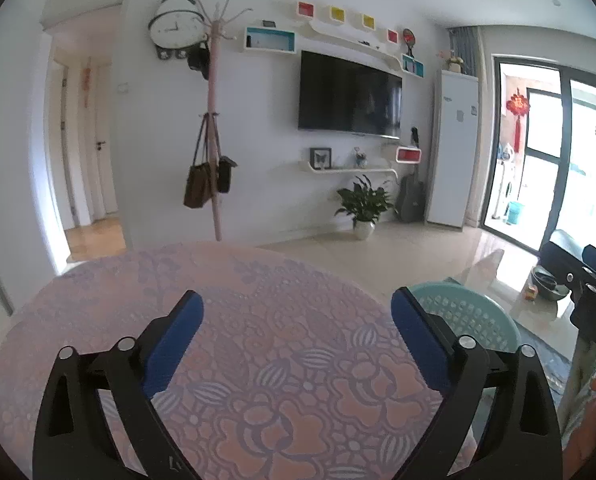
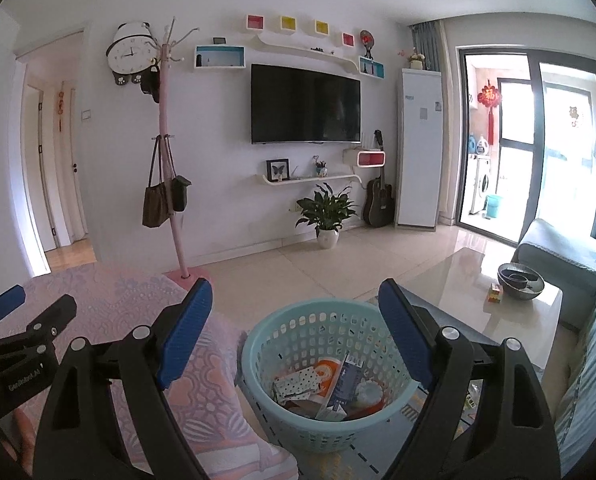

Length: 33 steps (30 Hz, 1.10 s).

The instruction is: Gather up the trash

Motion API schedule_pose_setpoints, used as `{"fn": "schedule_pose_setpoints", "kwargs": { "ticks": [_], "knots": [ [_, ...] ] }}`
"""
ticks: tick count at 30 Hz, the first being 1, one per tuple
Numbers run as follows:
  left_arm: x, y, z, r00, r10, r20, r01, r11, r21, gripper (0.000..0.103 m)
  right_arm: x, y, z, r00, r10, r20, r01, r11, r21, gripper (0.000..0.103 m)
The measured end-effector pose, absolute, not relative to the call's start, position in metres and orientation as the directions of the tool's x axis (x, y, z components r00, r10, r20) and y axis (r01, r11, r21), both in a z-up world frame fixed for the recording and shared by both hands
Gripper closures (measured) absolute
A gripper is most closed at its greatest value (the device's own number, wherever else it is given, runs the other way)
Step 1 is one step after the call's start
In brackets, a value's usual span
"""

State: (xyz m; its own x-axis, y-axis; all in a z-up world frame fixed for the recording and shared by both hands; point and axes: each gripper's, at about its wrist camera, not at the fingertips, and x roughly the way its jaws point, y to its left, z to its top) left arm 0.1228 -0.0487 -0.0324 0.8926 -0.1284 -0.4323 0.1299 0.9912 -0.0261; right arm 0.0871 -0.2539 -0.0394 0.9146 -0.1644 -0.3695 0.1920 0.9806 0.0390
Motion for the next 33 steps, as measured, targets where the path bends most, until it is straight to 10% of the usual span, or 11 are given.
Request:
{"fn": "schedule_pose_setpoints", "kwargs": {
  "ticks": [33],
  "knots": [
    [0.121,-0.043,-0.03,0.9,-0.118,-0.419,0.112,0.993,-0.039,0.009,0.09,-0.26,-0.043,0.913,-0.121,-0.389,0.16,0.985,0.069,0.021]
  ]
}}
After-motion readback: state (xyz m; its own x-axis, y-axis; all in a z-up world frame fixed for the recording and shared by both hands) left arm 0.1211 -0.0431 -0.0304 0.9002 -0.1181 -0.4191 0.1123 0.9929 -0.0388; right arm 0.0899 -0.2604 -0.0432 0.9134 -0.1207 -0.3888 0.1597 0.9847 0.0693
